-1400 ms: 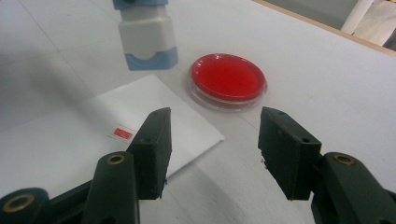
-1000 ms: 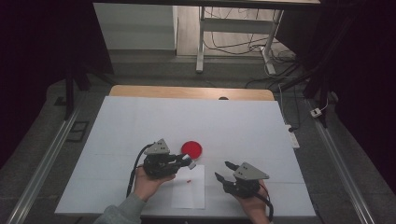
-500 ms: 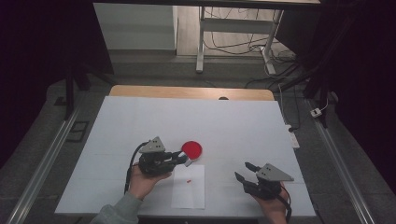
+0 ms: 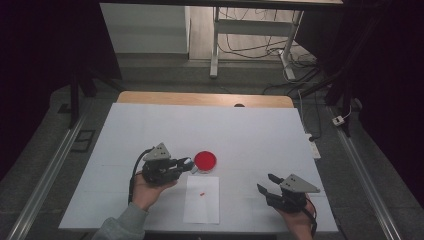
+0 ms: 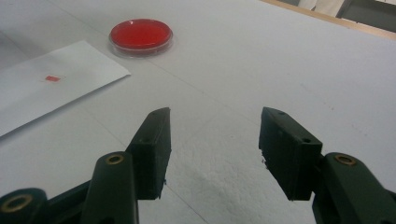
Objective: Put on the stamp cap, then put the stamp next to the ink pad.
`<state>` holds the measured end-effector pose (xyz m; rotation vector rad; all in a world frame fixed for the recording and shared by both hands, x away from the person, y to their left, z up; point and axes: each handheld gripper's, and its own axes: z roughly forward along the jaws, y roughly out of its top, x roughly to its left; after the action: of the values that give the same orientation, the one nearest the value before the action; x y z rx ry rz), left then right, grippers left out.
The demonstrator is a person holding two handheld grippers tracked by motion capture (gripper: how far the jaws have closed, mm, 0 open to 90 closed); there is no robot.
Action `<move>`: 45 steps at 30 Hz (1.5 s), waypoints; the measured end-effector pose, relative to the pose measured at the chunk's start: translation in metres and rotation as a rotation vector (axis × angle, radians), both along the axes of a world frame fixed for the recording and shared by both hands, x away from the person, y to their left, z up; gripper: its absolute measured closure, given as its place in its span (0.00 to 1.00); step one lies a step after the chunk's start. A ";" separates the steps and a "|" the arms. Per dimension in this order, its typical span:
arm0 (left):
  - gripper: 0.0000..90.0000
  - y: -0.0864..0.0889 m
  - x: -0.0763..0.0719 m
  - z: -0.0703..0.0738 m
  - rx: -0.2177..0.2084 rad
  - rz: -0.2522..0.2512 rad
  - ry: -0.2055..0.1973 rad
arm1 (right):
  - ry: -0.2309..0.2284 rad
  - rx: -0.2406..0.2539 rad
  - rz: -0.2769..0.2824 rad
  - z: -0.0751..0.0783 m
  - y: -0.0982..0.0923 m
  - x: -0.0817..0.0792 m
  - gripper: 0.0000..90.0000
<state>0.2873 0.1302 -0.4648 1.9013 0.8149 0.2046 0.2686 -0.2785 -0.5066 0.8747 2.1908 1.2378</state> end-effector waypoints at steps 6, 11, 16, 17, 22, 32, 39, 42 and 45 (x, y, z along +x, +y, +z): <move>0.84 0.004 0.002 -0.001 0.009 0.014 0.001 | -0.004 -0.005 -0.005 0.000 0.000 0.002 0.49; 0.84 0.007 0.004 -0.002 0.018 0.032 -0.002 | 0.002 -0.005 -0.007 0.000 0.000 0.003 0.49; 0.84 0.010 0.007 -0.004 0.037 0.052 -0.004 | 0.002 -0.003 -0.014 0.000 -0.001 0.004 0.49; 0.84 0.010 0.008 -0.004 0.039 0.054 -0.003 | 0.003 -0.005 -0.014 0.000 -0.001 0.004 0.49; 0.84 0.013 0.014 -0.007 0.055 0.077 0.000 | 0.005 -0.006 -0.014 -0.001 -0.001 0.005 0.49; 0.84 0.015 0.030 -0.020 0.120 0.130 0.018 | 0.007 -0.012 -0.014 -0.002 0.000 0.007 0.49; 0.84 0.009 0.042 -0.030 0.167 0.137 0.038 | 0.008 -0.012 -0.016 -0.002 -0.001 0.007 0.49; 0.84 0.006 0.047 -0.035 0.181 0.136 0.051 | 0.009 -0.013 -0.015 -0.002 -0.001 0.007 0.49; 0.84 0.004 0.052 -0.041 0.198 0.137 0.066 | 0.011 -0.016 -0.014 -0.003 0.000 0.008 0.48</move>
<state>0.3395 0.1345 -0.5057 2.0472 1.0020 0.3185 0.2763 -0.2789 -0.5092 0.8911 2.1964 1.2099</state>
